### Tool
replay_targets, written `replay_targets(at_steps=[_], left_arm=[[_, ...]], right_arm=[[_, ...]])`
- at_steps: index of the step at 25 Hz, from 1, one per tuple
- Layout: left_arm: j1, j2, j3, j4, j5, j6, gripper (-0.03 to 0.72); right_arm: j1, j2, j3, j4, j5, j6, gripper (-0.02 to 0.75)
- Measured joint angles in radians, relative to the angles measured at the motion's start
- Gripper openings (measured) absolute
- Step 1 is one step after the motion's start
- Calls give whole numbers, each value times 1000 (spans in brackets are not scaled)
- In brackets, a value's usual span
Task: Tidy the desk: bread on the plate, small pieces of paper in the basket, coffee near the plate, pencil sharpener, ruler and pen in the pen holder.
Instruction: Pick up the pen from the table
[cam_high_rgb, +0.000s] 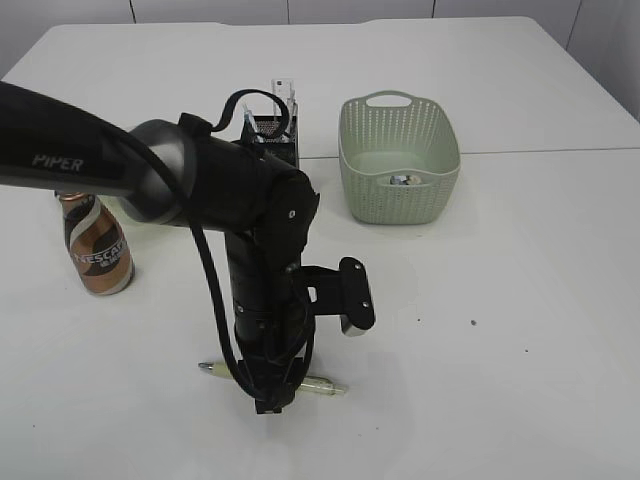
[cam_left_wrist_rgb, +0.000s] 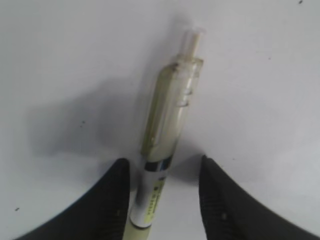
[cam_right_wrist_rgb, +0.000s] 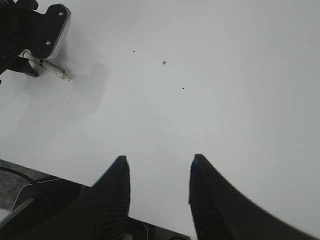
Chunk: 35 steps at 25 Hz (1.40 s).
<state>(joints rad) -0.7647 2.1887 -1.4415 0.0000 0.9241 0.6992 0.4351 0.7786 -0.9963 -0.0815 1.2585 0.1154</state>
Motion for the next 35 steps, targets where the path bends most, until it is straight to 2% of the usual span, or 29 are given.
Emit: replay_targets(at_steps=[16,23,29,32,35], left_arm=[[0,17,-9,0,20,-5,241],[0,21,-17,12,22,-13,83],[0,21,-17,9,12,-135,68],[25,20,-17,-51,-4,-214,68],[53,9,-9,-185,-16,-286,67]], right_arm=[[0,0,0,0,0,0,293],[0,0,0,-1,0,0,293],[0,0,0,-22,0,0,293],[0,0,0,-25,0,0,293],[0,0,0,-25,0,0,293]])
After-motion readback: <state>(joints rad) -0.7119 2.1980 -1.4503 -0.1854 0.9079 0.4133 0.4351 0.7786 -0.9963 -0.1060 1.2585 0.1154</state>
